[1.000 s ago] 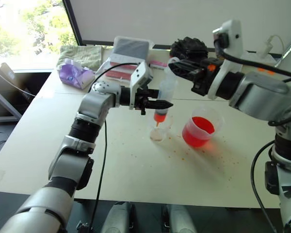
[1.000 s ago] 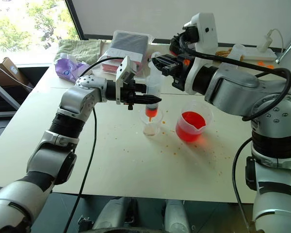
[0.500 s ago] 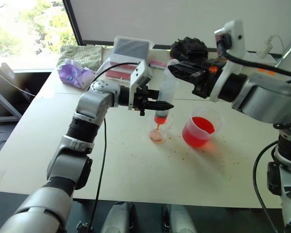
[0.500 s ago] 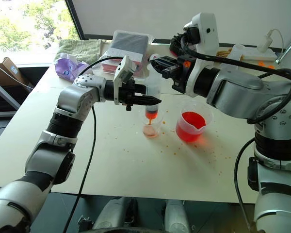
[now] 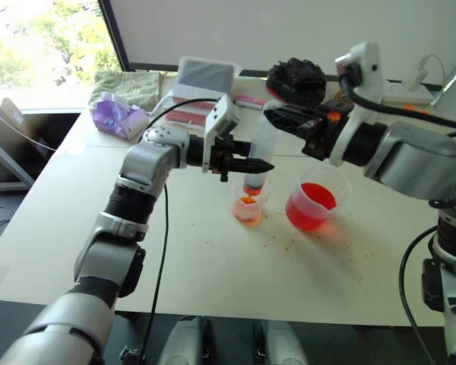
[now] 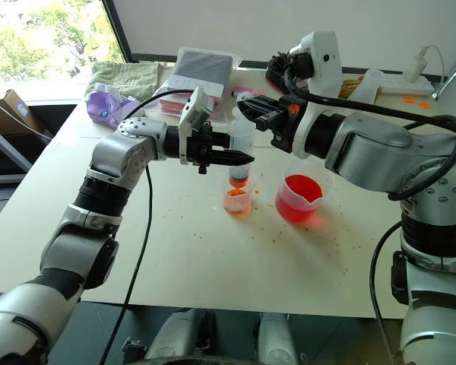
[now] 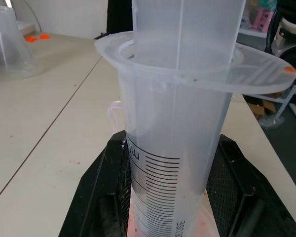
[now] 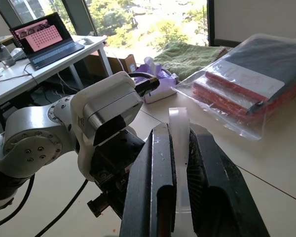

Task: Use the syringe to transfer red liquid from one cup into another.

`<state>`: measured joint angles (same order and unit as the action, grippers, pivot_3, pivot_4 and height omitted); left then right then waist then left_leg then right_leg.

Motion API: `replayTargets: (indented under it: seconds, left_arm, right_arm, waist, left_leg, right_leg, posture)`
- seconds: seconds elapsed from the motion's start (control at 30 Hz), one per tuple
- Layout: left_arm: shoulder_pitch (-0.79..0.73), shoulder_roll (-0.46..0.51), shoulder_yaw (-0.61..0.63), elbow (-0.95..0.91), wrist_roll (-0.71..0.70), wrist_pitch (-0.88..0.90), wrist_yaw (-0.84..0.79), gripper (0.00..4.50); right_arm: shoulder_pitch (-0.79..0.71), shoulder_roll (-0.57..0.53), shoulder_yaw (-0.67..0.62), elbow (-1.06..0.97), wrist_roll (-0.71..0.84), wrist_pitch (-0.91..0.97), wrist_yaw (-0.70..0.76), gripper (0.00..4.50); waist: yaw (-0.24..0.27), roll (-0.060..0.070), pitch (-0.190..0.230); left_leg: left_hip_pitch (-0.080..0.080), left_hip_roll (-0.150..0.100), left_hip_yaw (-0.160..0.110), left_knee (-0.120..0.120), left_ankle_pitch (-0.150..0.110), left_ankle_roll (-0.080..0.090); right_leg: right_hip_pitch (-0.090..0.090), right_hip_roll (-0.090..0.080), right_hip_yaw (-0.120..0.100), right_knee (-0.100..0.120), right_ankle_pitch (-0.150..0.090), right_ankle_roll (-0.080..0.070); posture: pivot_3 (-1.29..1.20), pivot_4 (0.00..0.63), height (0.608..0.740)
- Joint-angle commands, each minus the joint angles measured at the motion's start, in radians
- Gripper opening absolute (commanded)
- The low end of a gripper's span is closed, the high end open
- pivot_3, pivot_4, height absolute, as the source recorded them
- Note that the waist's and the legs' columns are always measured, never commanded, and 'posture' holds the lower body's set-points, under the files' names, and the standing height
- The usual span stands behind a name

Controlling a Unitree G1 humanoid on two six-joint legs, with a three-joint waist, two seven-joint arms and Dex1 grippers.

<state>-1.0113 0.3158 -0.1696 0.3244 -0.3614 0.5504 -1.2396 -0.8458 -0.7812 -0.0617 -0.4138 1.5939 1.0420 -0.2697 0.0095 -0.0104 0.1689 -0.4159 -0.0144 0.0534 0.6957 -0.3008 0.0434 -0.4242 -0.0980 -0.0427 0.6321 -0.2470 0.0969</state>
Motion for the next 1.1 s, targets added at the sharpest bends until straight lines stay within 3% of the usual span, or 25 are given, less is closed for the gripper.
replayTargets:
  seconds: [0.03,0.6,0.97,1.1]
  left_arm:
    - [-0.065,0.000,0.054,-0.070,-0.049,-0.008,0.004,1.58]
    - [-0.091,0.019,0.067,-0.074,-0.066,0.001,0.010,1.58]
    - [-0.044,0.017,0.052,-0.099,-0.055,-0.005,0.014,1.58]
    - [-0.040,0.016,0.054,-0.109,-0.062,0.007,0.021,1.58]
  right_arm:
    - [0.018,0.002,0.037,-0.028,0.045,0.030,0.030,0.06]
    - [0.046,-0.006,0.049,-0.036,0.021,0.043,0.072,0.06]
    - [0.042,-0.016,0.020,-0.086,-0.038,0.021,0.181,0.06]
    - [0.042,-0.023,0.011,-0.082,-0.041,0.022,0.184,1.79]
  waist:
    - [0.000,0.000,0.000]
    - [0.000,0.000,0.000]
    - [0.000,0.000,0.000]
    - [0.000,0.000,0.000]
  left_leg:
    - [0.000,0.000,0.000,0.000,0.000,0.000]
    - [0.000,0.000,0.000,0.000,0.000,0.000]
    - [0.000,0.000,0.000,-0.001,0.000,0.000]
    - [0.000,0.000,0.000,-0.001,0.000,0.000]
  right_leg:
    - [0.000,0.000,0.000,0.000,0.000,0.000]
    - [0.000,0.000,0.000,0.000,0.000,0.000]
    - [0.000,0.000,0.000,-0.001,0.000,0.000]
    - [0.000,-0.001,0.000,-0.001,0.000,0.000]
  posture:
    - [0.00,0.150,0.740]
    - [0.00,0.150,0.740]
    - [0.00,0.150,0.740]
    - [0.00,0.150,0.740]
